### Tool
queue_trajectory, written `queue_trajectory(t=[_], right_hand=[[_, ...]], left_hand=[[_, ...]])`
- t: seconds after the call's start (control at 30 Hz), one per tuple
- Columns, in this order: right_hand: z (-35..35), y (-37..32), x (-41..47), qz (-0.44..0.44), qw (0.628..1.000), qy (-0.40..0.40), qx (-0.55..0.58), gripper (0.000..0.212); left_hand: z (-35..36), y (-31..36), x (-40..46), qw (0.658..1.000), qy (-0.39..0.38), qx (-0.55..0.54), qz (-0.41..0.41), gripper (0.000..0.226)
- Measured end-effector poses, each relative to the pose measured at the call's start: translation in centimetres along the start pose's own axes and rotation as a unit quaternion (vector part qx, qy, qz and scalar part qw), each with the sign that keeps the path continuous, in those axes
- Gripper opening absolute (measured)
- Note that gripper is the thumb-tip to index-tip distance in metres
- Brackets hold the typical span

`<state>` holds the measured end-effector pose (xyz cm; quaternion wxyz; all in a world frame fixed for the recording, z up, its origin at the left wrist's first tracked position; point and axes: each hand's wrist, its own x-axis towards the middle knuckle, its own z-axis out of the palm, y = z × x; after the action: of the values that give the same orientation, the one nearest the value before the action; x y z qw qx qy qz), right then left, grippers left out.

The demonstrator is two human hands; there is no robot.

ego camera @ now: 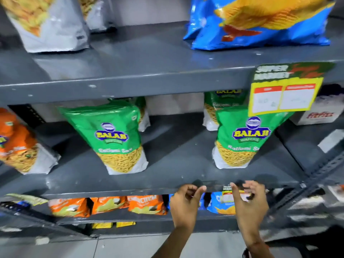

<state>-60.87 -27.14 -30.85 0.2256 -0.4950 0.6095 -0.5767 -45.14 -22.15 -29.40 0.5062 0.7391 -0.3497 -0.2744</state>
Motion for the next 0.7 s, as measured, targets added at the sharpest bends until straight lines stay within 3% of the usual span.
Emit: queue_trajectory(t=[0.2, 0.37, 0.47, 0.57, 0.63, 0.7], right_hand=[[9.2, -8.7, -7.7, -0.116, 0.982, -0.149, 0.029, 0.035], [17.5, -15.8, -16.6, -0.194, 0.932, -0.304, 0.032, 0.026], [22.4, -19.6, -21.7, -0.253, 0.88, -0.401, 0.015, 0.024], [27.7, -23.2, -26.1, -0.346, 0.823, -0.446, -0.056, 0.028], [31.0, -25.2, -28.3, -0.383, 0.791, -0.467, -0.102, 0.033], [34.3, -26.8, -30.2, -0.413, 0.756, -0.488, -0.14, 0.042]], left_hand=[[-12.1, -3.9, 2.3, 0.988, 0.132, -0.062, -0.042, 0.019], [-23.6, -7.8, 3.3, 0.963, 0.224, -0.102, -0.108, 0.024], [-29.6, -10.3, 4.8, 0.916, 0.268, -0.225, -0.195, 0.02], [-34.9, -12.0, 6.1, 0.865, 0.267, -0.331, -0.267, 0.022], [-37.3, -13.3, 7.2, 0.831, 0.254, -0.395, -0.299, 0.012], [-39.4, -15.3, 8.6, 0.804, 0.219, -0.435, -0.34, 0.026]])
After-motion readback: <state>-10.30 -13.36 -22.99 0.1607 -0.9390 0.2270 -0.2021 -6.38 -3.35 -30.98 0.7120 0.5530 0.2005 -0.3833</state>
